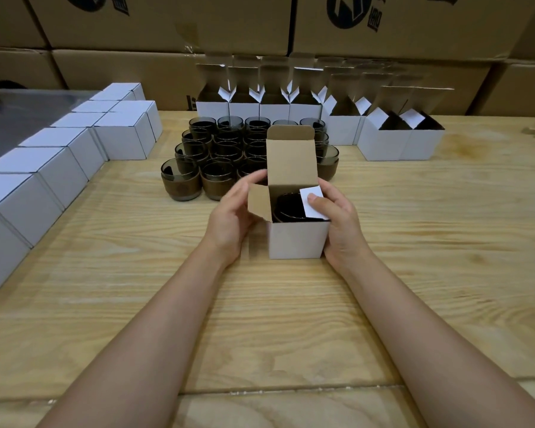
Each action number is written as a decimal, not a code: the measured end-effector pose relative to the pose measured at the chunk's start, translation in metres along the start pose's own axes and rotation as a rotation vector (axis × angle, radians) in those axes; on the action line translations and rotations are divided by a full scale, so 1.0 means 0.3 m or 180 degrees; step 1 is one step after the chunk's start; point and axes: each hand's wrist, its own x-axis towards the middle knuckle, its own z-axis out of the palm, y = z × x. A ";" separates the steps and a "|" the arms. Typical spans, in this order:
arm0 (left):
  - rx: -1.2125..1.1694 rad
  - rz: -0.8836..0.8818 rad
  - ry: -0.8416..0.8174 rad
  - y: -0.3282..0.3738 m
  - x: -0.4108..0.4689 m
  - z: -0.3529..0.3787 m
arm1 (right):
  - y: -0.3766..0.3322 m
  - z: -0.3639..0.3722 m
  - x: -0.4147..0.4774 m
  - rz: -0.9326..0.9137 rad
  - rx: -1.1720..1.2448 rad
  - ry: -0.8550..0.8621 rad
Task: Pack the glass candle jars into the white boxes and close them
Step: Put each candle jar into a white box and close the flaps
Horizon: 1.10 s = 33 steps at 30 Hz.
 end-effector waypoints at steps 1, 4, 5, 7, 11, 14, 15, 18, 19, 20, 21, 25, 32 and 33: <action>0.0135 -0.0020 -0.0094 -0.003 -0.005 0.014 | 0.001 0.001 0.001 0.0002 0.0006 0.0002; 0.0456 0.0028 -0.0110 -0.008 -0.013 0.042 | 0.003 0.004 0.001 -0.0015 0.0005 0.0021; 0.0538 0.0062 -0.0096 -0.011 -0.012 0.046 | 0.003 0.005 0.000 -0.0023 -0.0017 0.0035; 0.0568 0.0073 -0.0064 -0.014 -0.010 0.044 | 0.005 0.010 -0.001 -0.0007 -0.0057 0.0029; 0.0495 0.0068 -0.0025 -0.011 -0.004 0.042 | 0.008 0.016 -0.006 -0.0045 -0.0023 -0.0111; 0.0474 0.0132 -0.0092 -0.011 -0.005 0.045 | 0.000 0.014 -0.005 -0.0261 -0.0018 -0.0347; 0.0472 0.0170 -0.0114 -0.011 -0.006 0.044 | -0.003 0.013 -0.004 -0.0313 -0.0009 -0.0407; 0.0428 0.0244 -0.0193 -0.013 -0.006 0.038 | -0.012 0.006 -0.008 -0.0302 0.0107 -0.0480; 0.0431 0.0250 -0.0230 -0.014 -0.005 0.035 | -0.015 0.003 -0.011 -0.0275 0.0126 -0.0529; 0.0449 0.0257 -0.0257 -0.014 -0.004 0.031 | -0.018 0.001 -0.015 -0.0243 0.0111 -0.0607; 0.0477 0.0270 -0.0263 -0.012 -0.003 0.027 | -0.021 -0.001 -0.018 -0.0213 0.0041 -0.0705; 0.0487 0.0266 -0.0276 0.002 -0.007 0.016 | -0.028 -0.012 -0.020 -0.0017 -0.0379 -0.1159; 0.0322 0.0102 -0.0372 0.008 -0.006 0.014 | -0.036 -0.026 -0.015 0.0129 -0.0395 -0.1132; 0.0213 0.0008 -0.0436 0.011 -0.006 0.011 | -0.035 -0.031 -0.014 0.0093 -0.0434 -0.1136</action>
